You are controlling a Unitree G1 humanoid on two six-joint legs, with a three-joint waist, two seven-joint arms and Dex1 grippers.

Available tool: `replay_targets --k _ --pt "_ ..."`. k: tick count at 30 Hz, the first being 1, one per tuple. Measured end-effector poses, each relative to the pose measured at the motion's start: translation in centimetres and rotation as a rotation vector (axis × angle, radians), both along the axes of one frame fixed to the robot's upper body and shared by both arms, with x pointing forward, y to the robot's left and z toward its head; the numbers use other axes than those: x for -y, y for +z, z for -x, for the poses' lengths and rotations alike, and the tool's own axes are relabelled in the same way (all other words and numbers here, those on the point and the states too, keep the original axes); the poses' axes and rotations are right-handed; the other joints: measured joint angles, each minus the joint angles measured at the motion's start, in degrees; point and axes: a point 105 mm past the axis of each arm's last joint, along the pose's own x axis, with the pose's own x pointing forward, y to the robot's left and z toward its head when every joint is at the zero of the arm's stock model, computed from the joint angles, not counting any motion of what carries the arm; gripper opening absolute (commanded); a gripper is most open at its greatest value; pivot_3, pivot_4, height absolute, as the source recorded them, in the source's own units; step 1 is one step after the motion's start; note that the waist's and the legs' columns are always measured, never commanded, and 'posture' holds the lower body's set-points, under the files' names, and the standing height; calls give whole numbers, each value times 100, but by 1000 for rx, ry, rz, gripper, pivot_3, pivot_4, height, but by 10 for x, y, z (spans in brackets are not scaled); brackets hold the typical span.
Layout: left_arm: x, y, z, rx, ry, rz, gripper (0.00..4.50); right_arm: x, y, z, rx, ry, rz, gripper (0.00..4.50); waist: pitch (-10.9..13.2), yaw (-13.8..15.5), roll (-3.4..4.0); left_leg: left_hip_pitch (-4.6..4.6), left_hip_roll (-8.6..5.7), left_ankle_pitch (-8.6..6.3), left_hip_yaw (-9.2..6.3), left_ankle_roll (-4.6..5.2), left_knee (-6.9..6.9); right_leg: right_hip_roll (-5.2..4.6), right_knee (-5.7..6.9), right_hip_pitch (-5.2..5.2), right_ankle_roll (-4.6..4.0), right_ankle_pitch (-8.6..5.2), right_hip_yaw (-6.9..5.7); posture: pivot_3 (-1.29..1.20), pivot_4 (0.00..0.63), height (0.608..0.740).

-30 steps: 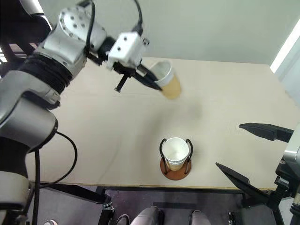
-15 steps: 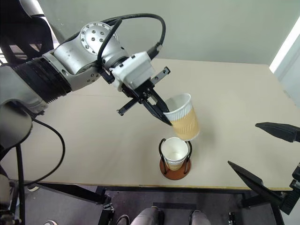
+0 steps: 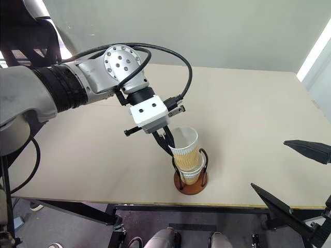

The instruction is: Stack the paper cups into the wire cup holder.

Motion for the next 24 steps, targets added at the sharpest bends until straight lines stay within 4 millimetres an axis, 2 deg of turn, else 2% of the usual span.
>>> replay_targets --k 14,19,23,24 --pt "8 -5 -2 16 -29 -29 24 -1 1 4 -15 -10 -18 4500 4 6 -6 -2 0 -2 1 0 0 -2 -1 1 -2 -1 -3 0 150 740" --pt "9 -5 -4 10 -4 -37 1797 -1 1 4 -20 -10 -25 4500 5 6 -8 -1 0 -2 1 -1 0 -1 0 1 -3 -2 -5 0 150 740" --pt "10 -5 -5 18 -9 -39 3019 -1 2 4 -15 -13 -23 4500 5 6 -8 -2 0 -2 1 -1 0 -2 -1 2 -3 -2 -5 0 150 740" --pt "10 -5 -6 24 -10 -35 3019 -1 2 4 -13 -13 -23 4500 5 6 -9 -2 -1 -2 1 -1 0 -2 -1 2 -3 -2 -5 0 150 740"
